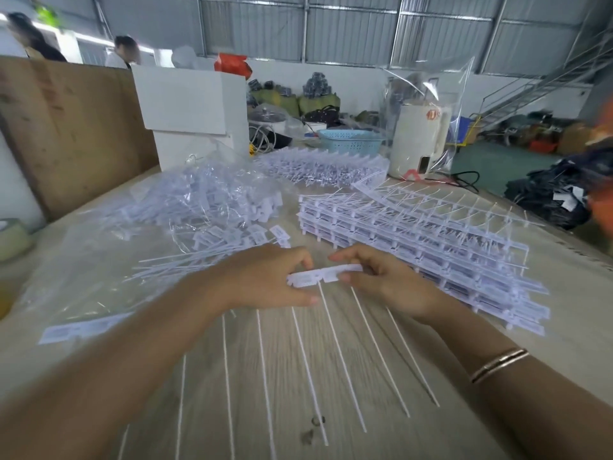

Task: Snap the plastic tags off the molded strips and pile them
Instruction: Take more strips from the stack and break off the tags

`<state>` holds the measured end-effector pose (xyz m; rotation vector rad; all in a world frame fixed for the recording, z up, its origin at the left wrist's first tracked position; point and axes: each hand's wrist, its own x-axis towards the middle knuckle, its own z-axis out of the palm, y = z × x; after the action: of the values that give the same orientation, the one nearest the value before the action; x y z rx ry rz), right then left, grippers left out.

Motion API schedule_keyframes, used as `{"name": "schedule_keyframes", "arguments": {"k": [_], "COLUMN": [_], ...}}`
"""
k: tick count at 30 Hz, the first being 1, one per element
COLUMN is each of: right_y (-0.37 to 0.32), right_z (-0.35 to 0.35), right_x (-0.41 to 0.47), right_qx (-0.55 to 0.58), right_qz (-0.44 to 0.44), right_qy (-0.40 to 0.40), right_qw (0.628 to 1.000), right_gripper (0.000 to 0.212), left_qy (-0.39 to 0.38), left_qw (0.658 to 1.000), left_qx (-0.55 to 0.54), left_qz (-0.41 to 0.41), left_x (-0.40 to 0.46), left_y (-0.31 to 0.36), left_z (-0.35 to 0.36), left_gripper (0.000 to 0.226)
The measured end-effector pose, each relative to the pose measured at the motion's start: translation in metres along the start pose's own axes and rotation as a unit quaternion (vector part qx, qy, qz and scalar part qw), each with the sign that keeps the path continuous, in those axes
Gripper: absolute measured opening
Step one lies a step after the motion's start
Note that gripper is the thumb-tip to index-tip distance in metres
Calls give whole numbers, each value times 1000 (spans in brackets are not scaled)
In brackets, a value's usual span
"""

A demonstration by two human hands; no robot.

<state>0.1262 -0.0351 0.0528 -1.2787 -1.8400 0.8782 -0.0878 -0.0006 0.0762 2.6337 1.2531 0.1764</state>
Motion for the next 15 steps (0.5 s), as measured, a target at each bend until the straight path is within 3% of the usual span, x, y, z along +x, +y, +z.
{"name": "schedule_keyframes", "arguments": {"k": [4, 9, 12, 15], "right_y": [0, 8, 14, 15], "right_z": [11, 0, -6, -7], "right_x": [-3, -8, -9, -9], "right_qx": [35, 69, 4, -17], "right_qz": [-20, -3, 7, -7], "right_qy": [-7, -76, -113, -128], "right_qw": [999, 995, 994, 992], "right_gripper": [21, 26, 14, 5], "left_qy": [148, 237, 293, 295], "left_qw": [980, 953, 927, 924], "left_qx": [133, 166, 174, 175], "left_qz": [30, 89, 155, 170], "left_x": [-3, -12, -17, -16], "left_y": [22, 21, 20, 21], "left_z": [23, 39, 42, 47], "left_gripper": [34, 31, 29, 20]}}
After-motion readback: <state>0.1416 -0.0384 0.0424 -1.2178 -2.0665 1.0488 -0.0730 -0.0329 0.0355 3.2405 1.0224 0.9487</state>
